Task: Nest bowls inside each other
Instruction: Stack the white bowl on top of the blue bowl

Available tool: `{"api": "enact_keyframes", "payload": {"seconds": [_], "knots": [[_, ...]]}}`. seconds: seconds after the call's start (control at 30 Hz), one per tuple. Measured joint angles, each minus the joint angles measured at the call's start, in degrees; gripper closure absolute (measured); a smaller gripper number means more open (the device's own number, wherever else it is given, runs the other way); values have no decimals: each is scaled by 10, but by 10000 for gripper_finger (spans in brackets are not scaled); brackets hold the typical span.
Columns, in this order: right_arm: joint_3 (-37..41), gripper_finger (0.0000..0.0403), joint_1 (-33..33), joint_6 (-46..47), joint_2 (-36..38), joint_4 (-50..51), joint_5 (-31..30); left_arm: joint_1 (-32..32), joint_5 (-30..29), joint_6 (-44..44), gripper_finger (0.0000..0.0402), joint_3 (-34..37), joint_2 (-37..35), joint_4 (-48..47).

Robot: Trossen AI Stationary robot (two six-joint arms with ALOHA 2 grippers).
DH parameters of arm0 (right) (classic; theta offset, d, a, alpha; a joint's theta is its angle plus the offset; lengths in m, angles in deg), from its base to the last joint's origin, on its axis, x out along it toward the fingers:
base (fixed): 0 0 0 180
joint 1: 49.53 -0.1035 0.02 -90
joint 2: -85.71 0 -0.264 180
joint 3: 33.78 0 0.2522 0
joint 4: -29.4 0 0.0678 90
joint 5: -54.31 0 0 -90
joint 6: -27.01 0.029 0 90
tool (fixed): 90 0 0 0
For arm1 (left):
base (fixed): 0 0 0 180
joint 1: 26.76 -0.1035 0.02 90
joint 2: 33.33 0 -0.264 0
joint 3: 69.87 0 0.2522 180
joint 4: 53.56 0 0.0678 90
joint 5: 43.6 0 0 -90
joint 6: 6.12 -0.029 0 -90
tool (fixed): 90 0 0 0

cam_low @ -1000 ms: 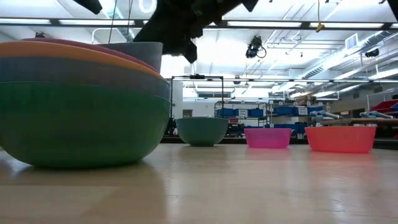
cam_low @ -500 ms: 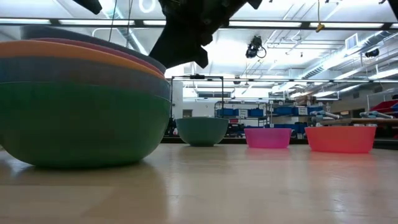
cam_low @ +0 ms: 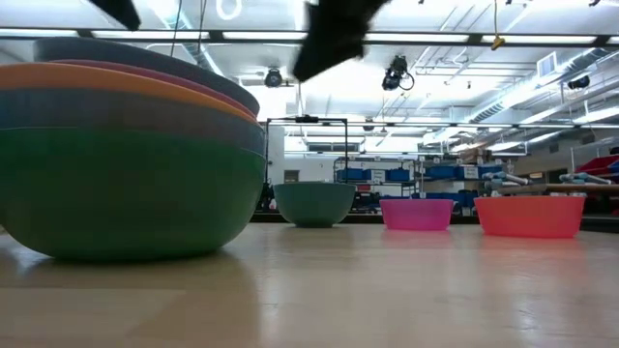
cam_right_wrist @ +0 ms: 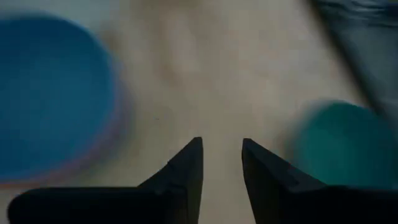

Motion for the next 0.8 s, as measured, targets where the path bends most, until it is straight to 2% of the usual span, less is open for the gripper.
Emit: {"api": "enact_keyframes", "payload": {"seconds": [0.13,0.27,0.37,0.57,0.8], "knots": [[0,322,-17,43,57,156,-113,4,42,4,296,14,0,-6],[0,339,-45,138,114,297,-177,15,108,19,296,52,0,-3],[0,348,-74,211,156,365,-208,29,162,41,296,87,0,14],[0,336,-125,283,218,379,-204,56,282,63,295,124,0,67],[0,272,-148,328,232,385,-177,74,432,70,295,118,0,173]]}}
